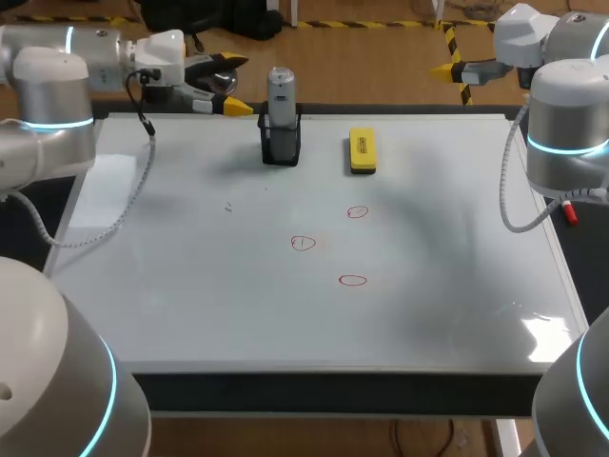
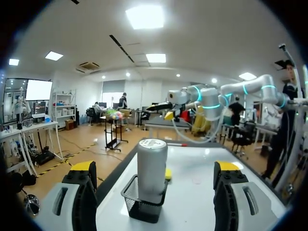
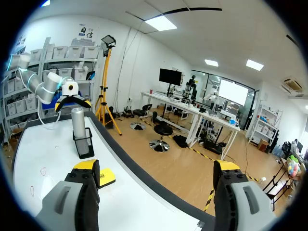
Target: Pick up the inspection probe, press it on each red-marked spot on the whiteboard one by one, put down the probe, pick up the eraser, and wipe off all the red marks.
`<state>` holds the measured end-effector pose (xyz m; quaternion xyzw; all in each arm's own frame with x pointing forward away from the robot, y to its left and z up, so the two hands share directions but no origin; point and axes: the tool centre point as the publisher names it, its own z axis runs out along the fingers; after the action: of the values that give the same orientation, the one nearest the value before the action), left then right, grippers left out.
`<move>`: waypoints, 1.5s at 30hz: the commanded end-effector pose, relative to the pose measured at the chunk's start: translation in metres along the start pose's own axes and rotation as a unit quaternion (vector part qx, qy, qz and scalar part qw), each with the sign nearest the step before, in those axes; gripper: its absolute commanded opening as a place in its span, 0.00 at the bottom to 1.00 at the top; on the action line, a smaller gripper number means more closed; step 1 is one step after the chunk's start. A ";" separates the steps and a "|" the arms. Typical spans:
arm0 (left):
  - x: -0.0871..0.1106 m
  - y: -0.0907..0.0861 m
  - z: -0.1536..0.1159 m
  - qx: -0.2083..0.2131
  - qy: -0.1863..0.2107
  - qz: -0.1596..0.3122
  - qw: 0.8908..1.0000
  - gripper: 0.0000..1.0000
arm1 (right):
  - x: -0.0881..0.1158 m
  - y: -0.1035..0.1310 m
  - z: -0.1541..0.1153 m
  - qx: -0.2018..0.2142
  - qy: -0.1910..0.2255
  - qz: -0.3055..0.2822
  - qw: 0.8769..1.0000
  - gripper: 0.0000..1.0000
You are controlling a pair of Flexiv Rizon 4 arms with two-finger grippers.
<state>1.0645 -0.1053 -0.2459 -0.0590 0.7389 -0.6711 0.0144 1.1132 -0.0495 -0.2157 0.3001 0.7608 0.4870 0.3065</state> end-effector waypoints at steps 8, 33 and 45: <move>0.003 0.008 0.023 -0.001 -0.016 -0.001 1.000 1.00 | 0.000 0.000 0.000 0.000 0.000 0.000 1.000 1.00; 0.008 0.028 0.067 0.021 -0.018 -0.010 1.000 1.00 | 0.000 0.000 0.000 0.000 0.000 0.000 1.000 1.00; 0.004 0.039 0.079 0.037 -0.027 -0.020 0.999 1.00 | 0.000 0.000 0.000 0.000 0.000 0.000 1.000 1.00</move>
<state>1.0624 -0.1750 -0.2869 -0.0907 0.7130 -0.6949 0.0226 1.1132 -0.0495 -0.2157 0.3001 0.7608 0.4870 0.3065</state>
